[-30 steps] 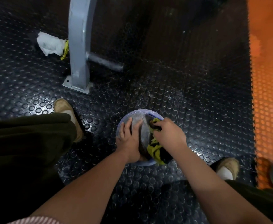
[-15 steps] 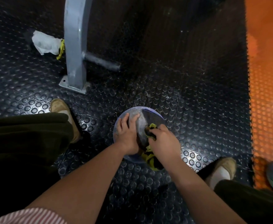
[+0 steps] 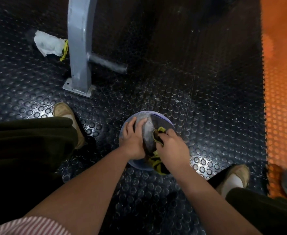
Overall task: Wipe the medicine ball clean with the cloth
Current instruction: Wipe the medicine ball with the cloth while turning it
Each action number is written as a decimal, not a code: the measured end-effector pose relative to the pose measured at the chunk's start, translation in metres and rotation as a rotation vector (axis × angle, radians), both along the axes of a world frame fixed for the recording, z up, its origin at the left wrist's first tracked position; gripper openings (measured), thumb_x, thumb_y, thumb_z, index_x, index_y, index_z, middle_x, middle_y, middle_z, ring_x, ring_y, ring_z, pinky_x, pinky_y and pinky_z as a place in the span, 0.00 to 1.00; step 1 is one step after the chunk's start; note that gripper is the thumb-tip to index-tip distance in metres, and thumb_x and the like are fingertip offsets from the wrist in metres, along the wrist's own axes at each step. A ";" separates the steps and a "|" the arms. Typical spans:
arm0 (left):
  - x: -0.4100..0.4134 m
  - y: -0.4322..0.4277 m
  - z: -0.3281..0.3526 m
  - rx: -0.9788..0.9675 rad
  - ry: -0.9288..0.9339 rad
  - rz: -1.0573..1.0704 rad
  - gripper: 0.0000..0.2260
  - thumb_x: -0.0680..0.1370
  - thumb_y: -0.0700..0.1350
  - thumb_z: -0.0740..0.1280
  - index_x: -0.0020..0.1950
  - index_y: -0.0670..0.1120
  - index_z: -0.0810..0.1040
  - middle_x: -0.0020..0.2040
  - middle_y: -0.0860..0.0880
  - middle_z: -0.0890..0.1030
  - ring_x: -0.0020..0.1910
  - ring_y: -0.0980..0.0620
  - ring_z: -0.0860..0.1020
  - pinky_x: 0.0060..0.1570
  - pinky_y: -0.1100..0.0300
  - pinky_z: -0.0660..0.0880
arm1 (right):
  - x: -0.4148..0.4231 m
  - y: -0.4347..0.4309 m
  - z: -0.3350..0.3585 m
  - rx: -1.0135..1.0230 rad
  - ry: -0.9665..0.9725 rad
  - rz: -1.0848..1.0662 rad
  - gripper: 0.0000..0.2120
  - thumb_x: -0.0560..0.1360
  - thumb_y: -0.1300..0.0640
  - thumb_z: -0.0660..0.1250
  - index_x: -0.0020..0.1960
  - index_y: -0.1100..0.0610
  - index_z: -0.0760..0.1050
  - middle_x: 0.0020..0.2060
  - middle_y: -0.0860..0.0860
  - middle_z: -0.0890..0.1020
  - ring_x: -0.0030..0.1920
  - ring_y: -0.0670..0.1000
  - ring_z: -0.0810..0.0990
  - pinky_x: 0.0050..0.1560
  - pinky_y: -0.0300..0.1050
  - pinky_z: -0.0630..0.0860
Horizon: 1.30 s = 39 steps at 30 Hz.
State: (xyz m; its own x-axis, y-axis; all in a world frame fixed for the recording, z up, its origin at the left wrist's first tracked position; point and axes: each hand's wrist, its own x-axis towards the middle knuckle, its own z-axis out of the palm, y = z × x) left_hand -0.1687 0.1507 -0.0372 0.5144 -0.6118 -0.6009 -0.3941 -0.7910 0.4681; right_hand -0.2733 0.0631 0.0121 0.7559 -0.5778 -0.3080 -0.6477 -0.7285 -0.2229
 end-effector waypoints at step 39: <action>-0.011 0.000 0.011 0.065 -0.021 -0.107 0.61 0.64 0.59 0.79 0.77 0.51 0.34 0.76 0.47 0.33 0.75 0.39 0.34 0.73 0.38 0.50 | 0.047 -0.034 -0.006 -0.015 -0.030 -0.005 0.13 0.78 0.52 0.60 0.56 0.58 0.77 0.54 0.53 0.74 0.50 0.57 0.76 0.39 0.45 0.68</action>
